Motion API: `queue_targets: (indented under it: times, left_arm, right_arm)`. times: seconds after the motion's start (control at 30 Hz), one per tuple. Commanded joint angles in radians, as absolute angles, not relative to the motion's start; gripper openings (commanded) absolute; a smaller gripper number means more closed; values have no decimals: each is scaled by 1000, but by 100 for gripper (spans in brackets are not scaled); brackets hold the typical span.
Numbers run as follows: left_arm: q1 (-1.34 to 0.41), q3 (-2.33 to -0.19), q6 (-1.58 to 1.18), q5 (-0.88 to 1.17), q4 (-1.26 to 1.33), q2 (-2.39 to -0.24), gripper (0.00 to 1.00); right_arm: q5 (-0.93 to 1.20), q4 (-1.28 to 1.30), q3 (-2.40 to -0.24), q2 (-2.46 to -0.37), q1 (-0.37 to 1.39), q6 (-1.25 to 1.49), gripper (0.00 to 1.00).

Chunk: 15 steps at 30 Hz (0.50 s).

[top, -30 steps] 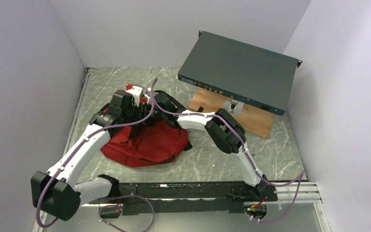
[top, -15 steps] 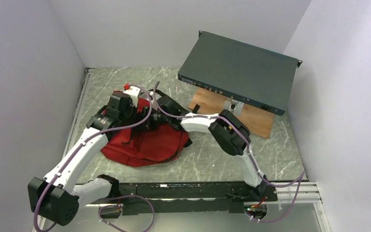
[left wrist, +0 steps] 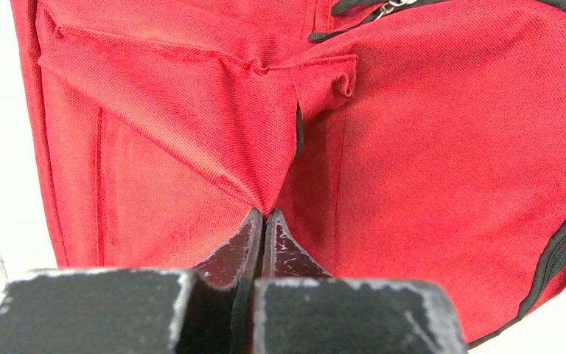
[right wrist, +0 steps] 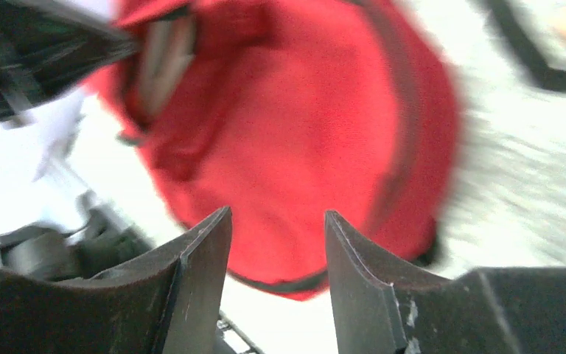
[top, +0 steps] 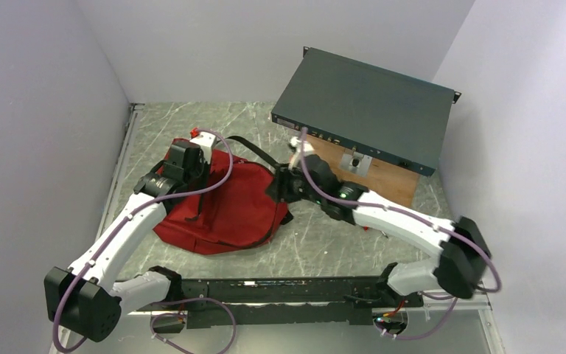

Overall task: Pack the student bag
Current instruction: Pick up the personal item from the center of the board.

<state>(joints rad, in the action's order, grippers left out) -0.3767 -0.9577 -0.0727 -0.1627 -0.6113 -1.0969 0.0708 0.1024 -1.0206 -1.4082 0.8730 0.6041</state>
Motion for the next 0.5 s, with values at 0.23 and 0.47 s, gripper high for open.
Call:
queue_targets:
  times: [0.23, 0.47]
  left_arm:
    - [-389, -976, -92, -109, -604, -1090, 0]
    - [-393, -972, -92, -116, -604, -1086, 0]
  right_arm:
    - [-650, 316, -474, -796, 690, 747, 68]
    - [-489, 284, -367, -708, 419, 735, 87]
